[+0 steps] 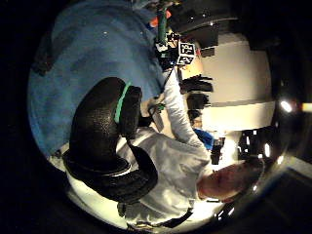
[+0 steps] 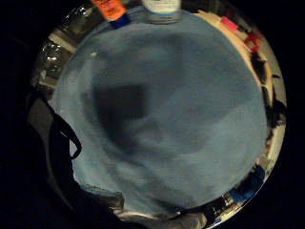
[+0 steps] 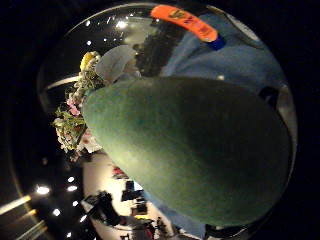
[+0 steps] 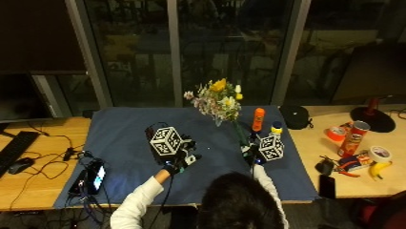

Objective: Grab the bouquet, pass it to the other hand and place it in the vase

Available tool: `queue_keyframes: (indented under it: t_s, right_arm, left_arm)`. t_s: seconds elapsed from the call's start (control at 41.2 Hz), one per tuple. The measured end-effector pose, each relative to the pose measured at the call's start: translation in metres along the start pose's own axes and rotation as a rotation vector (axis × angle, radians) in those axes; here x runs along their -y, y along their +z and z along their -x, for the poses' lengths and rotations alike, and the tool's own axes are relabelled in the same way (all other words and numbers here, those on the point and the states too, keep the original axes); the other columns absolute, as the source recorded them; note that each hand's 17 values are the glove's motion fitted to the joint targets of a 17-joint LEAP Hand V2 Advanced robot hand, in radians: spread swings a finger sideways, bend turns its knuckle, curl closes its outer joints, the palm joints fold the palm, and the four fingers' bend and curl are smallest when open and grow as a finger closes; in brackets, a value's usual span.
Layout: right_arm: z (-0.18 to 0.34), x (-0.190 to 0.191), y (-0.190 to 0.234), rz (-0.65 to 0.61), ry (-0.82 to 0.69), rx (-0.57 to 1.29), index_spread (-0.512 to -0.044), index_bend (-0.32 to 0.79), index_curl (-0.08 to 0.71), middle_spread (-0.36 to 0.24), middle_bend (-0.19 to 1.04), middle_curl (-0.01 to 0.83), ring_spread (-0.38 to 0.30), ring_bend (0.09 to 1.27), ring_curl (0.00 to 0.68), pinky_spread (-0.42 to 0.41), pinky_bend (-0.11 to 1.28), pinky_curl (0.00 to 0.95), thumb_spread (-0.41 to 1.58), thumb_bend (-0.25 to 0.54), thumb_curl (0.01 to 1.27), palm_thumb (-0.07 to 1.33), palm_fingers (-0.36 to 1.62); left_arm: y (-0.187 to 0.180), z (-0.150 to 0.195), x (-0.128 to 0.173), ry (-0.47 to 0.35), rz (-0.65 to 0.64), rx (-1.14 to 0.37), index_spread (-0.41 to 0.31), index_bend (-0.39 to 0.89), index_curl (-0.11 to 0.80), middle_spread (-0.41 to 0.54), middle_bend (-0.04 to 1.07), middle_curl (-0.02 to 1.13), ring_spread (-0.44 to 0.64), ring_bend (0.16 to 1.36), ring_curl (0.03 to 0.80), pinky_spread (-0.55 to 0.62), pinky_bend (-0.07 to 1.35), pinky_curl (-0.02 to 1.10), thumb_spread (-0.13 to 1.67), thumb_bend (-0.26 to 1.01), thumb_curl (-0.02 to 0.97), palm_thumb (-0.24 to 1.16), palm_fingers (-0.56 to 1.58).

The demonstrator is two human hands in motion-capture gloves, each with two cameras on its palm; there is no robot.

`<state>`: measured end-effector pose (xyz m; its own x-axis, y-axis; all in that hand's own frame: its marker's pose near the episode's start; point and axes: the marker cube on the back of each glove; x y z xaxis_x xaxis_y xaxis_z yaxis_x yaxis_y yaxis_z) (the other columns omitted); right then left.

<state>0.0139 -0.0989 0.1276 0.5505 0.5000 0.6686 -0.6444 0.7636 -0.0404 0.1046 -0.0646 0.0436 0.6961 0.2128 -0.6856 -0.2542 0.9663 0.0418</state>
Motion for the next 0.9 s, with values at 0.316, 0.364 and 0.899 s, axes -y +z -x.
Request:
queue_keyframes:
  t_s: [0.316, 0.364, 0.899]
  right_arm:
    - [0.093, -0.033, -0.002, 0.106, -0.345, 0.527, -0.201, 0.64, 0.544, -0.155, 0.90, 0.685, -0.182, 1.03, 0.601, -0.197, 0.82, 0.551, 1.09, -0.002, 0.33, 0.81, 1.39]
    - [0.107, -0.043, -0.001, 0.103, -0.373, 0.575, -0.200, 0.65, 0.555, -0.153, 0.91, 0.686, -0.182, 1.03, 0.603, -0.196, 0.82, 0.553, 1.10, -0.003, 0.33, 0.82, 1.38]
    - [0.167, -0.071, 0.071, -0.066, -0.414, 0.685, -0.193, 0.59, 0.597, -0.144, 0.93, 0.680, -0.176, 1.08, 0.602, -0.194, 0.82, 0.569, 1.00, -0.002, 0.47, 1.01, 1.35]
  left_arm:
    - [-0.025, -0.022, 0.072, 0.038, -0.067, -0.581, 0.168, 0.15, 0.276, 0.460, 0.12, 0.22, 0.46, 0.66, 0.262, 0.40, 0.58, 0.35, 1.13, -0.01, 0.318, 0.36, -0.08]
    - [-0.029, -0.033, 0.082, 0.011, -0.132, -0.623, 0.170, 0.14, 0.272, 0.466, 0.13, 0.21, 0.46, 0.66, 0.262, 0.40, 0.58, 0.36, 1.11, -0.01, 0.324, 0.37, -0.08]
    - [-0.021, -0.135, 0.156, -0.002, -0.545, -0.784, 0.009, 0.15, 0.313, 0.015, 0.46, 0.35, 0.03, 0.64, 0.267, 0.08, 0.37, 0.29, 0.98, 0.01, 0.380, 0.55, 0.72]
